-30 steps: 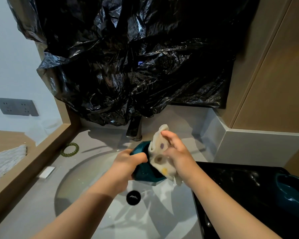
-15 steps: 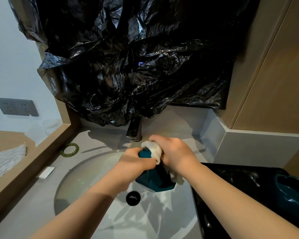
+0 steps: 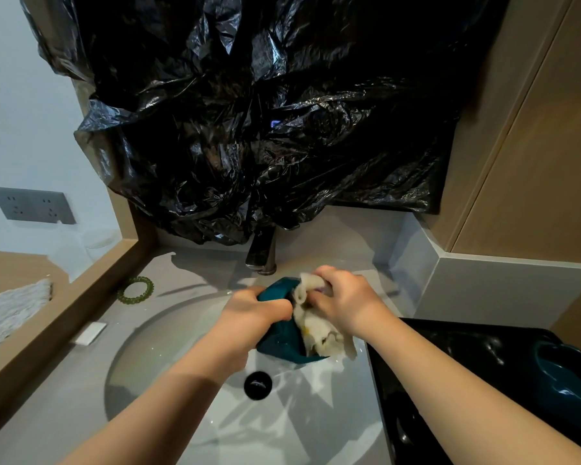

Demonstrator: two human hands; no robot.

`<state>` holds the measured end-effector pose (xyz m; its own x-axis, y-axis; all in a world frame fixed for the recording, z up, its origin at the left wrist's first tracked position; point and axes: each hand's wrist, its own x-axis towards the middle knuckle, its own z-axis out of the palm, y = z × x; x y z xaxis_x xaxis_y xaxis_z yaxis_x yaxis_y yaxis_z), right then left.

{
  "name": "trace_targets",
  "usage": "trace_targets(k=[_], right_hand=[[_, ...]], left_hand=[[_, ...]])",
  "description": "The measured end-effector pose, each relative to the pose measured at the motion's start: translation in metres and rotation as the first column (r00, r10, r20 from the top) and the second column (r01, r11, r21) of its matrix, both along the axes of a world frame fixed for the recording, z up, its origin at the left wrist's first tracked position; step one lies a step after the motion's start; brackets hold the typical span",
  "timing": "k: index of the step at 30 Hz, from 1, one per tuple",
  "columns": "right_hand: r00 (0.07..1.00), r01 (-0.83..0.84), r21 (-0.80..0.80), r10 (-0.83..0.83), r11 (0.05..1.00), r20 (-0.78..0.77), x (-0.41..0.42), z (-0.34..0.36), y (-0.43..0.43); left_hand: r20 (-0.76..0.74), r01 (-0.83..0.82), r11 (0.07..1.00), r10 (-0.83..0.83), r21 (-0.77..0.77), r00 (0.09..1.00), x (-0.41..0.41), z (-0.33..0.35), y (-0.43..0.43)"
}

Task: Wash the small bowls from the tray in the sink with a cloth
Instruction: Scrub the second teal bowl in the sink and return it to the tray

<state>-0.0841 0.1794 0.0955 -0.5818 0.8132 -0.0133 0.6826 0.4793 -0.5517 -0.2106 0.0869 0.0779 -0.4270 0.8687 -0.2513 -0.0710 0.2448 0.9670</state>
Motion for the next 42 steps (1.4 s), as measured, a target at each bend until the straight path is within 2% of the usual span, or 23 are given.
trace_targets(k=[3,5,7,9,11,15,18,19,21,22,23,25,27,29,32,34,36,39,40,42], right_hand=[[0.975,-0.022,0.071,0.006,0.997,0.222,-0.002,0.002,0.002],[0.954,-0.010,0.134,-0.031,0.991,0.299,-0.005,0.003,-0.003],[0.948,-0.072,0.306,-0.030,0.949,0.315,-0.009,0.000,-0.013],[0.955,-0.213,0.451,0.087,0.867,0.283,-0.012,-0.003,-0.022],[0.963,-0.226,0.433,0.135,0.873,0.232,-0.012,-0.002,-0.023],[0.997,0.072,0.186,-0.076,0.980,0.016,-0.011,-0.015,-0.006],[0.937,0.262,-0.110,-0.280,0.959,-0.208,-0.013,-0.030,-0.003],[0.903,0.286,-0.251,-0.348,0.925,-0.252,-0.015,-0.036,-0.005],[0.808,0.284,-0.577,-0.515,0.766,-0.286,-0.017,-0.045,-0.015],[0.754,0.278,-0.684,-0.594,0.675,-0.280,-0.018,-0.049,-0.019],[0.709,0.291,-0.720,-0.648,0.630,-0.280,-0.018,-0.051,-0.021],[0.702,0.353,-0.628,-0.640,0.693,-0.313,-0.015,-0.050,-0.021],[0.772,0.414,-0.393,-0.546,0.821,-0.326,-0.010,-0.042,-0.023],[0.854,0.407,-0.131,-0.428,0.904,-0.295,-0.004,-0.031,-0.026],[0.978,0.177,0.239,-0.143,0.955,-0.153,-0.001,-0.020,-0.033],[0.990,0.090,0.326,-0.049,0.941,-0.132,-0.003,-0.018,-0.033],[0.971,0.168,0.250,-0.116,0.954,-0.209,-0.003,-0.023,-0.026],[0.875,0.353,-0.110,-0.370,0.929,-0.313,-0.003,-0.033,-0.018],[0.830,0.398,-0.251,-0.463,0.882,-0.312,-0.003,-0.038,-0.017],[0.680,0.411,-0.541,-0.642,0.734,-0.354,-0.005,-0.047,-0.019]], left_hand=[[-0.111,0.036,0.999,-0.035,0.012,0.993,0.002,-0.002,-0.002],[-0.138,0.043,0.999,-0.042,0.006,0.990,0.005,-0.003,-0.003],[-0.135,0.073,0.997,-0.075,-0.013,0.988,0.008,-0.003,-0.002],[-0.128,0.108,0.993,-0.112,-0.038,0.985,0.008,-0.001,0.000],[-0.114,0.096,0.995,-0.100,-0.038,0.988,0.008,0.000,0.000],[-0.060,-0.047,0.998,0.049,0.032,0.997,0.010,-0.001,0.001],[-0.014,-0.158,0.983,0.160,0.092,0.987,0.013,-0.003,0.000],[0.004,-0.183,0.977,0.183,0.112,0.983,0.014,-0.003,0.000],[-0.009,-0.204,0.969,0.207,0.139,0.978,0.016,-0.004,0.001],[-0.032,-0.190,0.971,0.197,0.142,0.980,0.017,-0.004,0.002],[-0.064,-0.164,0.977,0.174,0.138,0.983,0.018,-0.004,0.002],[-0.165,-0.086,0.990,0.105,0.114,0.981,0.018,-0.003,0.003],[-0.289,0.008,0.997,0.014,0.073,0.957,0.016,0.001,0.004],[-0.392,0.089,0.996,-0.076,0.015,0.917,0.015,0.004,0.003],[-0.357,0.140,0.990,-0.139,-0.023,0.924,0.015,0.004,-0.001],[-0.282,0.122,0.993,-0.114,0.010,0.953,0.016,-0.001,-0.002],[-0.177,0.042,0.998,-0.032,0.049,0.984,0.018,-0.005,0.001],[-0.014,-0.057,0.996,0.058,0.074,0.998,0.019,-0.008,0.005],[-0.006,-0.064,0.995,0.065,0.070,0.998,0.019,-0.008,0.006],[-0.031,-0.062,0.997,0.063,0.051,0.998,0.020,-0.009,0.008]])
